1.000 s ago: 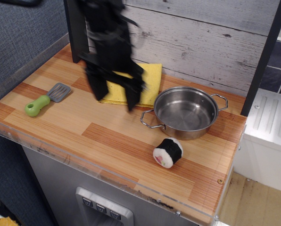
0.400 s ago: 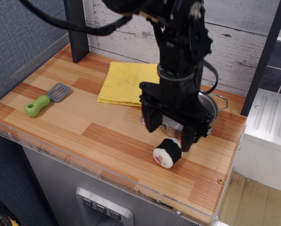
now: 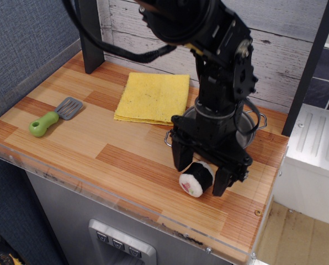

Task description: Move the sushi roll next to to the shovel with the green handle.

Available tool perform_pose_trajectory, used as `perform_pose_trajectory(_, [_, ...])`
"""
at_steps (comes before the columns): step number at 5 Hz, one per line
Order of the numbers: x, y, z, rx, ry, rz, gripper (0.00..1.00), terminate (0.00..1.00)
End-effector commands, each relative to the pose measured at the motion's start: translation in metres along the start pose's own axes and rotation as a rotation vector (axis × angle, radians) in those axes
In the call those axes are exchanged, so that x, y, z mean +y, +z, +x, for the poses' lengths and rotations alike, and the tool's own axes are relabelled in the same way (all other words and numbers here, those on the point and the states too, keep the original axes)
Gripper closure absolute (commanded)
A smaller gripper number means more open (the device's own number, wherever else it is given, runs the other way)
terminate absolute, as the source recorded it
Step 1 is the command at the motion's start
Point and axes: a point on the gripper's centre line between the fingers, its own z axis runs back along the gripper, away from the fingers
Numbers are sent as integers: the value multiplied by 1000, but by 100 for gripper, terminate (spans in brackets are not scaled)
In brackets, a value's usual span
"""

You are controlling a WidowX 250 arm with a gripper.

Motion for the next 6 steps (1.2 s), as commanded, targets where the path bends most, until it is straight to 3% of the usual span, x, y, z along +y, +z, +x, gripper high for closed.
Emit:
perform_pose_trajectory(1, [-1,-11,5,10,-25,10,100,0])
perform_pose_trajectory(3, [19,66,-1,-164,-9,-53,100,0])
perform_pose_trajectory(4, [65,89,-24,-215,95,-42,100,0])
perform_pose_trajectory(6, [152,50,-55,-131,234,-12,100,0])
